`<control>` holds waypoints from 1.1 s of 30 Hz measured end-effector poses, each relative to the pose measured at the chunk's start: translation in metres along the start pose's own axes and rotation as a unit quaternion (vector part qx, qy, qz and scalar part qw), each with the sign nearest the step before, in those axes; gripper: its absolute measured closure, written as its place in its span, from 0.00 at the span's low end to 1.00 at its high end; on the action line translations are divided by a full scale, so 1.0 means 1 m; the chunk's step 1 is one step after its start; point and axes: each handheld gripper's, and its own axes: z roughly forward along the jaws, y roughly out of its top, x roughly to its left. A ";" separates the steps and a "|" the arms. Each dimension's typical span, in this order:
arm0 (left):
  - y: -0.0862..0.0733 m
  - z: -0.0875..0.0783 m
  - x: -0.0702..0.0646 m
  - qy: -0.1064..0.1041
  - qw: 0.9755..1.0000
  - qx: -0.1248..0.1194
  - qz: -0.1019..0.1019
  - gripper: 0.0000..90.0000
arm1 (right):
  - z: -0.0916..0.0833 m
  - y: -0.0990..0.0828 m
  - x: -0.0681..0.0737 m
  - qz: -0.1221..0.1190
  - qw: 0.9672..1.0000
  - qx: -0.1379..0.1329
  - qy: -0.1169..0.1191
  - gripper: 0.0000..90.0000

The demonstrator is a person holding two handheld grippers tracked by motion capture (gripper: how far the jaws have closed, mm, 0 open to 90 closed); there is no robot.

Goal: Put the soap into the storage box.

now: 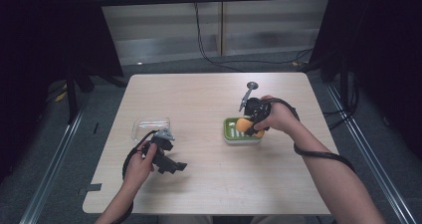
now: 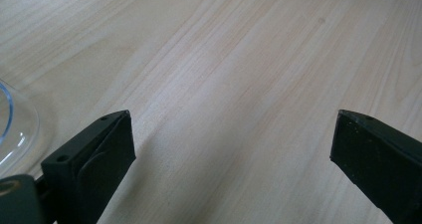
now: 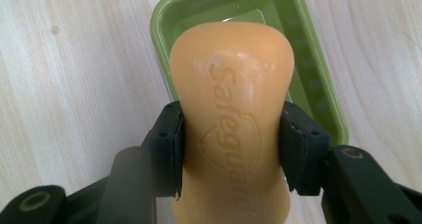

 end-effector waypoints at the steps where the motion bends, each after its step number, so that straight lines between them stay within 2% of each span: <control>1: 0.000 0.000 0.000 -0.001 1.000 0.000 0.000 0.04 | 0.000 0.000 0.000 0.003 1.000 -0.001 0.000 0.56; 9: 0.000 0.000 0.000 0.001 1.000 -0.001 -0.001 0.04 | 0.002 0.002 -0.001 0.002 1.000 -0.003 -0.001 0.56; 10: 0.000 0.001 -0.001 0.000 1.000 -0.005 -0.008 0.04 | 0.002 0.002 -0.002 0.000 1.000 -0.002 0.000 0.56; 12: 0.000 0.000 0.000 0.001 1.000 0.000 0.000 0.04 | 0.003 0.003 -0.001 0.004 1.000 -0.001 0.000 0.56; 15: 0.000 -0.001 0.000 0.000 1.000 -0.001 -0.001 0.04 | 0.003 0.004 -0.002 0.001 1.000 -0.005 -0.001 0.56; 16: 0.000 0.000 -0.001 -0.001 1.000 -0.006 -0.007 0.04 | 0.003 0.005 -0.002 0.000 1.000 -0.005 0.000 0.56; 19: 0.000 -0.001 0.000 -0.001 1.000 -0.001 0.001 0.04 | 0.004 0.007 -0.002 -0.001 1.000 -0.005 0.001 0.56; 24: 0.000 0.000 0.000 -0.003 1.000 -0.004 -0.004 0.04 | 0.007 0.009 -0.002 -0.005 1.000 -0.006 0.001 0.56; 26: 0.000 -0.001 0.001 -0.003 1.000 0.002 0.000 0.04 | 0.007 0.010 -0.002 0.000 1.000 -0.003 0.002 0.56; 29: -0.001 0.000 0.000 -0.003 1.000 -0.004 -0.005 0.04 | 0.009 0.011 -0.003 -0.002 1.000 -0.002 0.001 0.56; 33: -0.001 0.000 0.001 -0.003 1.000 -0.001 -0.002 0.04 | 0.010 0.012 -0.004 -0.006 1.000 -0.003 0.001 0.56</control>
